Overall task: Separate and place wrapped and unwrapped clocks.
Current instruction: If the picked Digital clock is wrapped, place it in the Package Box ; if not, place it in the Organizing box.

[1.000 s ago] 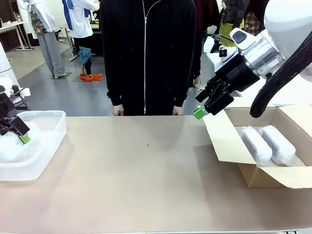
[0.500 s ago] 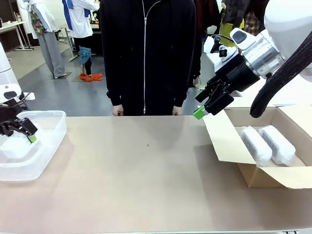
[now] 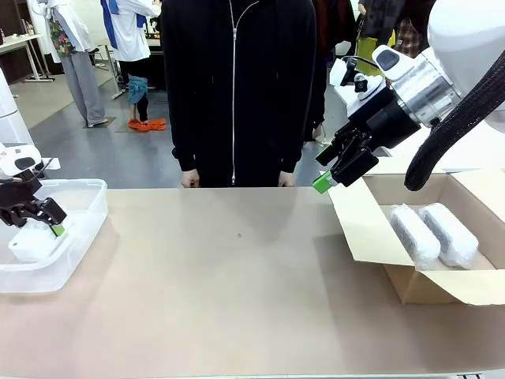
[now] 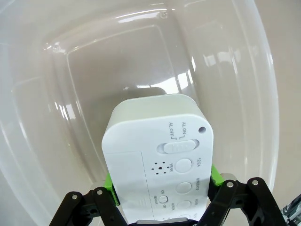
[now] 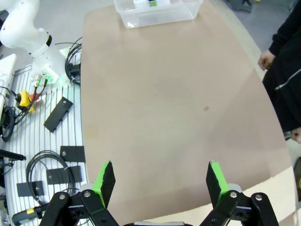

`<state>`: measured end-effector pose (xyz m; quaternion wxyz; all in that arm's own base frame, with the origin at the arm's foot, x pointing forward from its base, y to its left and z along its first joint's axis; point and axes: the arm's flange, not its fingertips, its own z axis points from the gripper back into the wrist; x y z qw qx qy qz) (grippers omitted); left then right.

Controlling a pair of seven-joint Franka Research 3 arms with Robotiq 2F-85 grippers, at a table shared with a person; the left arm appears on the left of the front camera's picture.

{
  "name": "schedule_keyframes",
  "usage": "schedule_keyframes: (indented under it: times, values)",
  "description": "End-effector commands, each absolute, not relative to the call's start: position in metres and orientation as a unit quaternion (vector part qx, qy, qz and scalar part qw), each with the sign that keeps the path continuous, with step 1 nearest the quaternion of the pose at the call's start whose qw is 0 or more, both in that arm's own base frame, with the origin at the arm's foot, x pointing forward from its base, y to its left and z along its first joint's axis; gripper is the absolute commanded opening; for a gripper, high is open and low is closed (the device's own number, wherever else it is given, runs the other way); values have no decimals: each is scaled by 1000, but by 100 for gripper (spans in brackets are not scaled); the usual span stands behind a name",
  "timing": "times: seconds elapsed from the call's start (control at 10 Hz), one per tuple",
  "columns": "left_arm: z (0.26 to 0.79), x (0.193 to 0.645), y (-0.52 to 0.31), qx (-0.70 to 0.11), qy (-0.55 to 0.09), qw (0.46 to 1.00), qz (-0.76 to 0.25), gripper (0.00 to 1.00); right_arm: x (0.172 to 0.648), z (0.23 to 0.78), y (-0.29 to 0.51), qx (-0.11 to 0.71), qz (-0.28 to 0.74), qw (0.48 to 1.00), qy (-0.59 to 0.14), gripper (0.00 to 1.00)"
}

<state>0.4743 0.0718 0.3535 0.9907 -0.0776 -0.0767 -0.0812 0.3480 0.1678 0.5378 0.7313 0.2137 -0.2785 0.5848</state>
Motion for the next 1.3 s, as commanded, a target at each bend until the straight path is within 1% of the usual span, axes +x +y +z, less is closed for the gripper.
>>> schedule_keyframes:
  times: [0.0,0.1,0.2,0.6,0.8,0.9,1.2]
  values:
    - [345,480,74,-91,-95,989,-73,79,351,538,168,221,591,724,-280,100]
    - [340,479,74,-94,-96,988,-70,79,351,538,168,221,591,724,-280,100]
    - [338,478,74,-96,-94,988,-71,100,351,538,168,221,591,724,-280,100]
    - [340,476,74,-95,-87,989,-73,100,351,538,168,221,591,724,-280,100]
    - [347,466,72,-93,-80,990,-70,100,351,538,168,221,591,724,-280,100]
    - [357,456,71,-92,-85,990,-66,100,351,538,168,221,591,724,-280,100]
    - [414,411,58,-83,-102,988,-78,100,351,538,168,221,591,724,-280,100]
